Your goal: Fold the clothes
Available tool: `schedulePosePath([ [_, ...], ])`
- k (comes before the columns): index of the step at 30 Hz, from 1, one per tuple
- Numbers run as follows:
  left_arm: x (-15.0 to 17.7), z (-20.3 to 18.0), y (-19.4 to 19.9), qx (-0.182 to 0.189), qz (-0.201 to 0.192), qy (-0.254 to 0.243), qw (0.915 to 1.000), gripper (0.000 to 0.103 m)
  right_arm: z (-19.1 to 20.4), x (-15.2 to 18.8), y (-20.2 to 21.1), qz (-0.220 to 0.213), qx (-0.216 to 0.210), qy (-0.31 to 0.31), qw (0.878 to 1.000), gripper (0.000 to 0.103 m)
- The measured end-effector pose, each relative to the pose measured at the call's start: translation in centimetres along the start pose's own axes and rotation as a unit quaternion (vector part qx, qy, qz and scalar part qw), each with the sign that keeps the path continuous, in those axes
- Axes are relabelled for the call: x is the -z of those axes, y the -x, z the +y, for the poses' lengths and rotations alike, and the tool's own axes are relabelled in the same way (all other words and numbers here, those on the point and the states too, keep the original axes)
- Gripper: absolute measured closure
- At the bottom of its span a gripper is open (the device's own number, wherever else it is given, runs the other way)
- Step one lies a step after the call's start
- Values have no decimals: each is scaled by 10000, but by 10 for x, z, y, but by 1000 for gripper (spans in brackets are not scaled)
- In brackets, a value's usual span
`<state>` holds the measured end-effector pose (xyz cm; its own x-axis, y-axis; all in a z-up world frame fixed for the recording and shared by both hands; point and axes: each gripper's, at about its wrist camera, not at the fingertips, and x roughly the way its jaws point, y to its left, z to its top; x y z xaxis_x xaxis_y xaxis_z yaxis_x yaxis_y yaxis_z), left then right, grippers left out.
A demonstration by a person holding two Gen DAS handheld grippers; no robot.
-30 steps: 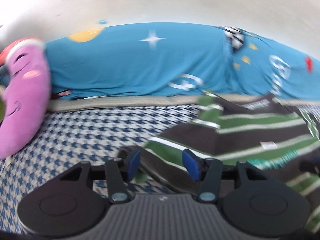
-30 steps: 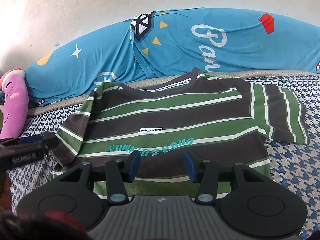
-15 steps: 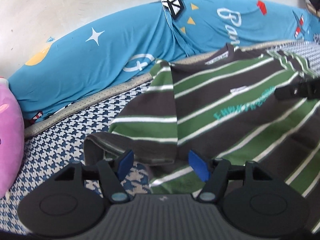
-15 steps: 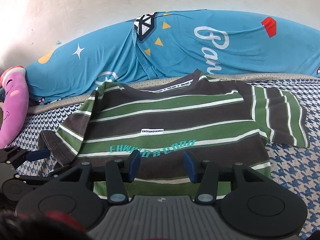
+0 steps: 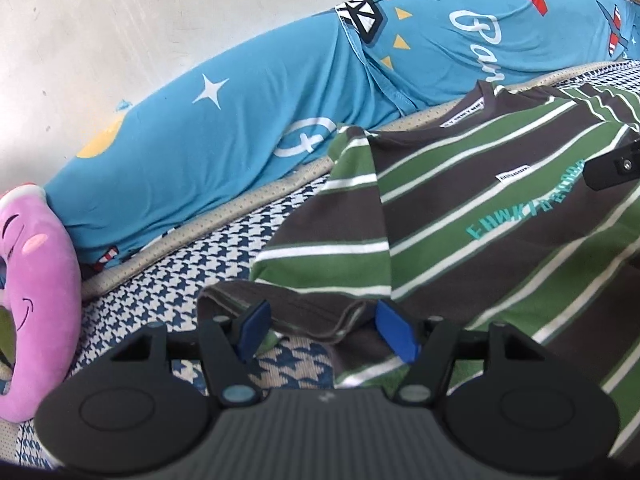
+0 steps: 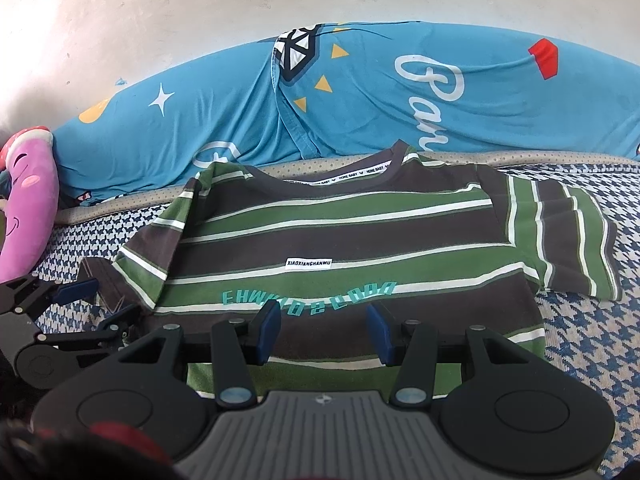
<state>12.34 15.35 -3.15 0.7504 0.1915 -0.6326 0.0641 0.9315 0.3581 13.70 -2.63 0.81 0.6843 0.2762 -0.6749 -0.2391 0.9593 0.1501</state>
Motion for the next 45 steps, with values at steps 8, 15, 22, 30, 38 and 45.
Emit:
schedulePosePath([
  [8, 6, -21, 1, -113, -107, -711, 9973, 48, 0, 0, 0, -13, -6, -15, 10000, 55],
  [15, 4, -24, -5, 137, -1, -689, 9975, 81, 0, 0, 0, -20, -1, -2, 10000, 55],
  [22, -1, -20, 1, -24, -236, -567, 9981, 96, 0, 0, 0, -20, -15, -24, 10000, 55],
  [30, -28, 31, -7, -1032, -410, 396, 9930, 96, 1, 1, -4, 16, -58, 40, 10000, 55],
  [38, -26, 114, -29, -2024, 61, 2101, 9565, 58, 1, 1, -9, 67, -38, 53, 10000, 55],
  [45, -18, 122, -19, -1516, 38, 2417, 9584, 29, 5, 4, -8, 79, -78, 162, 9998, 55],
])
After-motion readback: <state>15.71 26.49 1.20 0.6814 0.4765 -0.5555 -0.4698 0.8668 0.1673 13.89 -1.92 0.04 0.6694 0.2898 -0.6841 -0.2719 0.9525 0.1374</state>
